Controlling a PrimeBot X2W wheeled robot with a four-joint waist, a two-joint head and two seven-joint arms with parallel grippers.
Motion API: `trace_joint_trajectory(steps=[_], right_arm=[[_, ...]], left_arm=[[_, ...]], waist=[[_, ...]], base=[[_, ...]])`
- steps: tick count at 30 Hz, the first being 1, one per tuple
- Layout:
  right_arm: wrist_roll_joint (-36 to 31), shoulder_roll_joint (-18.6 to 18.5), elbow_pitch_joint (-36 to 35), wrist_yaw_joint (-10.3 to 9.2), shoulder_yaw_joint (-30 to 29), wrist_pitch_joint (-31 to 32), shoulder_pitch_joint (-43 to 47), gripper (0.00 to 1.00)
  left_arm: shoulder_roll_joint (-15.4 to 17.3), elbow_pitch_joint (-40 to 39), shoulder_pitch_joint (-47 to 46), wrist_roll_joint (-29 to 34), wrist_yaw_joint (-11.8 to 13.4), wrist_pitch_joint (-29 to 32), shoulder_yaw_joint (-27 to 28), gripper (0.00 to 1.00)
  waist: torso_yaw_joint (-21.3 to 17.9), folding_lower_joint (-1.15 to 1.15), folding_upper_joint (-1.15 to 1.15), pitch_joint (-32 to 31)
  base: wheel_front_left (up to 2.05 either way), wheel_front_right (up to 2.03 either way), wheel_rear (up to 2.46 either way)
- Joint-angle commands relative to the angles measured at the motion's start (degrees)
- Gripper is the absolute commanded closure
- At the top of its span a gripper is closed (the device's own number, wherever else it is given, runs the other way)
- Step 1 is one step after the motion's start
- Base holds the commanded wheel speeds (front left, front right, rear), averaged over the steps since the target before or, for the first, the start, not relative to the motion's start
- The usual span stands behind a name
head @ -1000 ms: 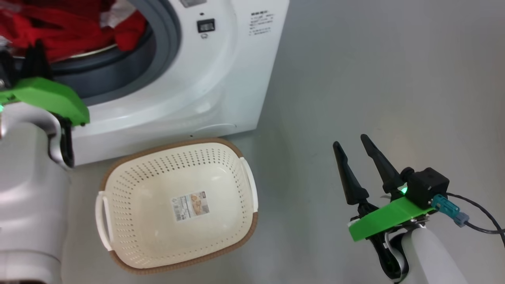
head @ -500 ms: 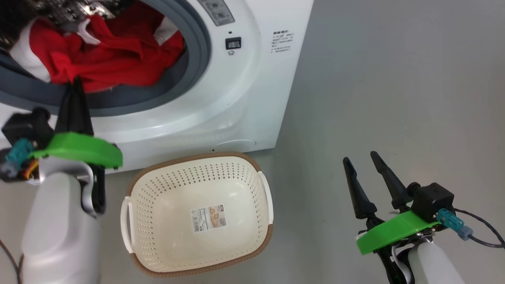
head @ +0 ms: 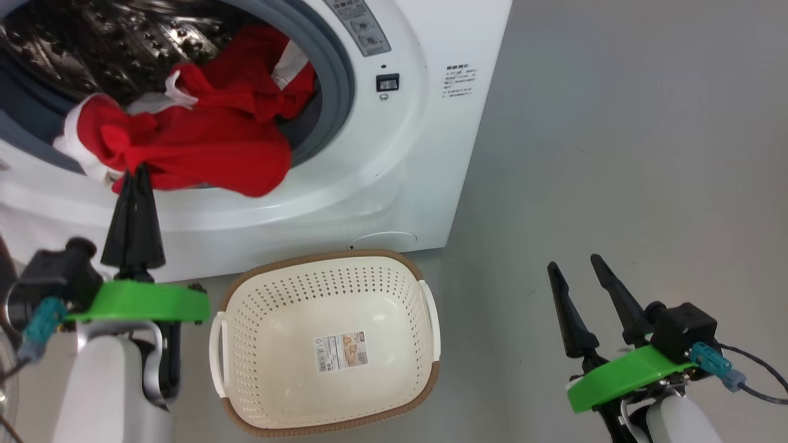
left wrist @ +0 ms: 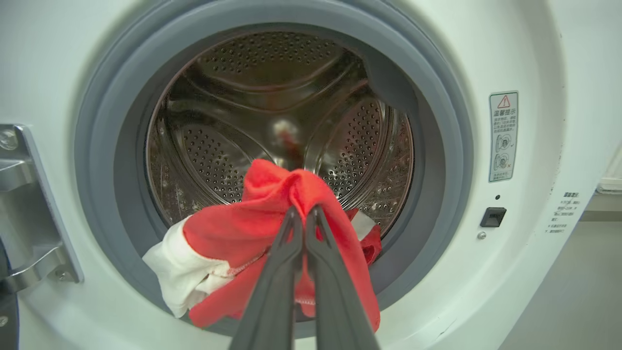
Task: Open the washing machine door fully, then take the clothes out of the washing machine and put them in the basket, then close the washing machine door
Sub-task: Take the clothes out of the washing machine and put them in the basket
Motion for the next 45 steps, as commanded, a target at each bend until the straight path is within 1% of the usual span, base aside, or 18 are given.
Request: trace_joint_trajectory(steps=[1, 7, 14, 18, 21, 25, 30, 36, 45], right_arm=[[-0.7, 0.3, -1.4, 0.09, 1.2, -0.7, 0.9, 0.0], [-0.9, 0.3, -1.4, 0.09, 1.2, -0.7, 1.6, 0.0], [-1.0, 0.1, -1.5, 0.09, 1.2, -0.7, 1.9, 0.0], [-1.0, 0.1, -1.8, 0.09, 1.1, -0.7, 1.8, 0.0], [-1.0, 0.1, -1.8, 0.09, 1.2, -0.7, 1.6, 0.0], [-1.0, 0.2, -1.7, 0.09, 1.6, -0.7, 1.1, 0.0], [-0.9, 0.2, -1.9, 0.09, 1.8, -0.7, 0.4, 0.0], [-1.0, 0.3, -2.2, 0.09, 1.7, -0.7, -0.6, 0.0], [-0.3, 0.3, -2.8, 0.09, 1.7, -0.7, -2.1, 0.0]], left_arm=[[1.2, -3.6, 1.1, 0.8, -0.5, -0.5, 1.6, 1.0], [0.8, -11.2, 6.4, 0.5, -0.1, -0.5, 0.9, 1.0], [0.7, -18.9, 11.4, -0.2, 1.2, -0.5, -1.0, 1.0], [0.7, -21.7, 13.7, -0.6, 1.9, -0.5, -2.7, 1.0], [0.7, -21.2, 14.8, -1.0, 1.9, -0.5, -3.9, 1.0], [0.7, -16.5, 16.4, -1.1, 1.5, -0.5, -6.4, 1.0], [0.7, -7.6, 16.1, -1.8, 0.9, -0.5, -8.0, 1.0], [0.7, 4.8, 13.3, -4.2, -0.4, -0.5, -9.6, 1.0], [0.7, 23.6, 6.6, -4.4, -2.4, -0.5, -14.2, 1.0]], waist=[[0.4, 0.0, 0.0, -0.5], [0.9, 0.0, 0.0, -1.3], [1.1, 0.0, 0.0, -1.5], [1.1, 0.0, 0.0, -1.1], [1.1, 0.0, 0.0, -0.8], [0.6, 0.0, 0.0, 0.0], [-0.3, 0.0, 0.0, 1.5], [-1.3, 0.0, 0.0, 3.5], [-2.7, 0.0, 0.0, 6.7]], base=[[0.0, 0.0, 0.0], [0.0, 0.0, 0.0], [0.0, 0.0, 0.0], [0.0, 0.0, 0.0], [0.0, 0.0, 0.0], [0.0, 0.0, 0.0], [0.0, 0.0, 0.0], [0.0, 0.0, 0.0], [0.0, 0.0, 0.0]])
